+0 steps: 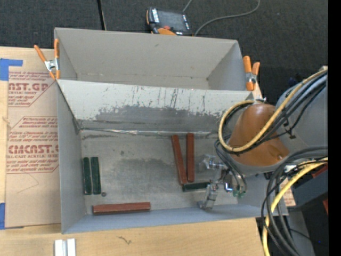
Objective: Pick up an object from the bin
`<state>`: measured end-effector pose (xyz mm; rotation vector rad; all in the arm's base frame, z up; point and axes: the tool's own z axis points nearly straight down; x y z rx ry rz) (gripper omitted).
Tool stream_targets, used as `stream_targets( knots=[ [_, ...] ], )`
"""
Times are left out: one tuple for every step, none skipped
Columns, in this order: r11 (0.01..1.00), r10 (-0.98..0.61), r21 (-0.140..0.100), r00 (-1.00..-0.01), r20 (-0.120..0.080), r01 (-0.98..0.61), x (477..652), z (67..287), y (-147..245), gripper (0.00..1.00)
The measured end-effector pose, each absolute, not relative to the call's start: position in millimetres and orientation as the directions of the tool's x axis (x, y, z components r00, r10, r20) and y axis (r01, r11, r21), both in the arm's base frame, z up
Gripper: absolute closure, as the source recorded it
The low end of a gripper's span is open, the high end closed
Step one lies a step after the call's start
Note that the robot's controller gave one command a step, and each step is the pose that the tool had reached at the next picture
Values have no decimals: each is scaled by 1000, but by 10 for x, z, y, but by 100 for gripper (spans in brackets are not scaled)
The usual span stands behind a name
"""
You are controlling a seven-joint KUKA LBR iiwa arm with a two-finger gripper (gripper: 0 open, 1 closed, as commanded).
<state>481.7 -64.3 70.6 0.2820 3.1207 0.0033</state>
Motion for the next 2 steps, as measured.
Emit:
stream_targets(
  knots=[
    [984, 178, 1, -984, 0, 178, 4796, 701, -646, 100],
    [1000, -4, -1, -1000, -11, -4, 5029, 2286, -524, 100]
  ],
)
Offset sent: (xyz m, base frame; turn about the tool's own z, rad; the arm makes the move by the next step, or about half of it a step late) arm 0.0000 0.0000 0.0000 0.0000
